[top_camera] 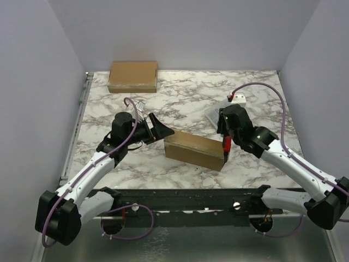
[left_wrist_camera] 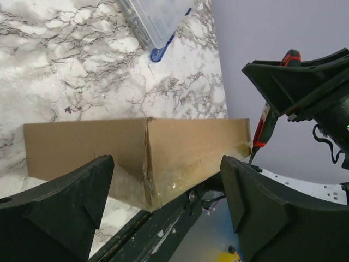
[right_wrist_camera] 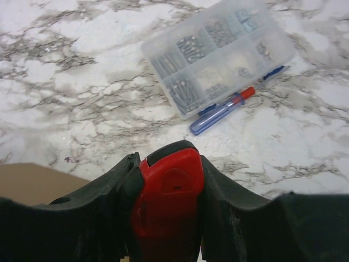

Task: Unpack the express box
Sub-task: Adjust the express box at the center of the board.

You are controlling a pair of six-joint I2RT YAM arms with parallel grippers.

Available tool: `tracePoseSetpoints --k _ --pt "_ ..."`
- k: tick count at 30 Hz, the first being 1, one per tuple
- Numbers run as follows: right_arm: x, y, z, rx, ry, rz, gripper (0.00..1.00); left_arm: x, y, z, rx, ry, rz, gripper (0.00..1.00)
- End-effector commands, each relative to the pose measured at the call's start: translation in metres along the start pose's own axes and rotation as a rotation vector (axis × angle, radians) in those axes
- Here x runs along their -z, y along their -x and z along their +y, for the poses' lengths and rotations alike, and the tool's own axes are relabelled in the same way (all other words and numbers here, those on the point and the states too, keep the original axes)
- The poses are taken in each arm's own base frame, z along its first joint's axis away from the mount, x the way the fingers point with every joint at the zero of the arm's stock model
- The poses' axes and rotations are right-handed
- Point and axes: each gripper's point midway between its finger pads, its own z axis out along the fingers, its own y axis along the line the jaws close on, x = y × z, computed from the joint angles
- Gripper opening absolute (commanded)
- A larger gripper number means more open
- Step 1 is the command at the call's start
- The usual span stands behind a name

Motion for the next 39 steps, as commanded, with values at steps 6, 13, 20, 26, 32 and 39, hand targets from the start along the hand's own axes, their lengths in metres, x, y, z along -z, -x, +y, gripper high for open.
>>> tracePoseSetpoints --k 6,13,20,26,32,39 --pt "0.051 0.083 -0.027 0.096 -0.064 -0.148 0.00 0.015 0.045 -0.006 -0.092 0.064 -0.040 0.85" --pt "0.105 0.140 0.066 0.195 0.505 -0.291 0.00 0.008 0.039 0.001 -0.161 0.024 0.049 0.74" --pt "0.147 0.149 0.197 0.201 1.032 -0.592 0.01 0.003 0.027 0.010 -0.250 -0.013 0.117 0.73" --pt "0.141 0.157 0.251 0.179 0.922 -0.898 0.01 -0.008 0.020 0.024 -0.263 -0.024 0.164 0.68" --pt "0.125 0.154 0.259 0.176 0.864 -1.059 0.01 -0.014 0.021 0.033 -0.273 -0.016 0.176 0.62" --pt "0.127 0.145 0.273 0.180 0.927 -1.133 0.00 -0.017 0.017 0.040 -0.262 -0.015 0.182 0.57"
